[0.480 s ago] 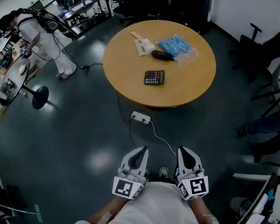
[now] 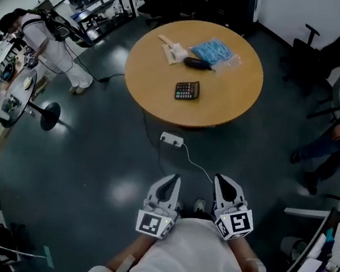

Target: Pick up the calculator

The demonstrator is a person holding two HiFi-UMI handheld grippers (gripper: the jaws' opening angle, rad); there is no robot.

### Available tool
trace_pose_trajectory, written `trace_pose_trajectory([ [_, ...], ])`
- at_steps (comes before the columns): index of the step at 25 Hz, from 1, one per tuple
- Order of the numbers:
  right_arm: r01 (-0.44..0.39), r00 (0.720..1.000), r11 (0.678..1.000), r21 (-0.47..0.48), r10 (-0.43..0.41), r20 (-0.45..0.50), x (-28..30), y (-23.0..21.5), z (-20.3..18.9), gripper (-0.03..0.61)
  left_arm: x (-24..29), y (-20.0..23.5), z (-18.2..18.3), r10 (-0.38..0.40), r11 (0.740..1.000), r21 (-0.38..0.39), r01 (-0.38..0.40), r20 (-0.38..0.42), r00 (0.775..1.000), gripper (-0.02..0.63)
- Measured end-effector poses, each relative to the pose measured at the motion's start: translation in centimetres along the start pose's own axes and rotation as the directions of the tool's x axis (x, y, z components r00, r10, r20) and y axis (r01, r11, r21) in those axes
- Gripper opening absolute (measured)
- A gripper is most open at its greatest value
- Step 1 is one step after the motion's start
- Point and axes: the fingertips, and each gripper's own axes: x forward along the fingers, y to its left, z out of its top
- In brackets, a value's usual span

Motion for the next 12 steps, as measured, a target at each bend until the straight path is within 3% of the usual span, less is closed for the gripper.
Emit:
trace_pose_trajectory([
  [8, -0.006, 0.999, 0.999, 0.042, 0.007, -0.035, 1.4, -2.9, -1.5, 0.015, 2.2, 2.0, -0.8, 0.085, 0.996, 0.033, -0.085, -0.002, 0.996, 0.006],
  [12, -0.017, 0.998, 0.998, 0.052, 0.020, -0.052, 5.5, -4.3, -2.4, 0.015, 3.8, 5.5, -0.9, 0.148, 0.988, 0.055, -0.147, -0.001, 0.989, 0.006],
])
